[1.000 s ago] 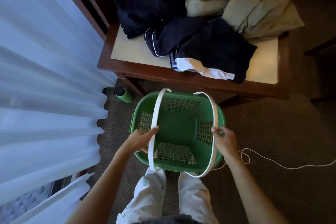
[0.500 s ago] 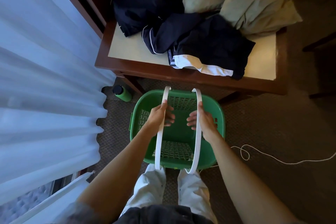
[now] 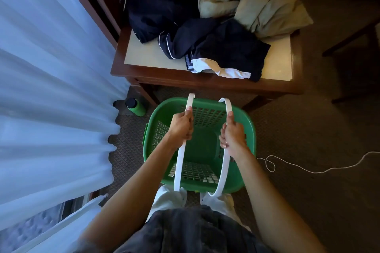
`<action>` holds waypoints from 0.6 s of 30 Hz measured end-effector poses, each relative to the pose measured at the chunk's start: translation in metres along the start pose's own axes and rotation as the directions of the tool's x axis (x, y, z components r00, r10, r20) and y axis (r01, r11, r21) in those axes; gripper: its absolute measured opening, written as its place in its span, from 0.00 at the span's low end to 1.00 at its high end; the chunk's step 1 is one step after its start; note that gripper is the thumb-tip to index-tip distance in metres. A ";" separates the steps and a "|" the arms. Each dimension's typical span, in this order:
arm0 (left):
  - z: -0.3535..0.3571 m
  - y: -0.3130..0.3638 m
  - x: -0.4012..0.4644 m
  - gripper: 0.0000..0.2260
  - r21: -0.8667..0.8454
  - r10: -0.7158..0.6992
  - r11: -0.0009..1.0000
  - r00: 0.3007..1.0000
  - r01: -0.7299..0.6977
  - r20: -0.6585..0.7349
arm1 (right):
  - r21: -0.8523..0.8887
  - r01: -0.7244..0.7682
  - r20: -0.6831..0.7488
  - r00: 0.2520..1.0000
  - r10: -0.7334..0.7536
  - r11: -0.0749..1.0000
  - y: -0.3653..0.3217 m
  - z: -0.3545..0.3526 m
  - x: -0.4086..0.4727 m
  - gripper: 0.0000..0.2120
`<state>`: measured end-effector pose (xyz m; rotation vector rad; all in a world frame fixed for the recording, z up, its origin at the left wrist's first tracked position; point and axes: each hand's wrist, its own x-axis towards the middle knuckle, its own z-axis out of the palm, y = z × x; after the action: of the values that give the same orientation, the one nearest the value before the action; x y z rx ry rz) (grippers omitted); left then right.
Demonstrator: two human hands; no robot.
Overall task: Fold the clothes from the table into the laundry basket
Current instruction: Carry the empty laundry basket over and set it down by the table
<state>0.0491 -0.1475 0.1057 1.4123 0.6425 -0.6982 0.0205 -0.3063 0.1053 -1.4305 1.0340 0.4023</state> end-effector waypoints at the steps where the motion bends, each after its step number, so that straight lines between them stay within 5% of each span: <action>1: 0.000 0.005 -0.011 0.20 -0.003 0.014 1.000 0.999 -0.014 0.033 | 0.011 0.013 -0.010 1.000 -0.013 1.000 -0.003 -0.005 -0.011 0.26; 7: 0.008 0.017 -0.083 0.21 0.140 0.224 0.958 0.957 -0.251 0.184 | 0.115 0.093 -0.064 0.994 -0.086 0.989 -0.007 -0.044 -0.090 0.25; 18: 0.084 0.005 -0.121 0.19 0.197 0.244 0.936 0.942 -0.290 0.230 | 0.193 0.139 -0.179 0.978 -0.104 0.971 0.004 -0.123 -0.128 0.23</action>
<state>-0.0265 -0.2246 0.2053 1.5799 0.2057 -0.7008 -0.0926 -0.3752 0.2230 -1.3495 1.0830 0.0829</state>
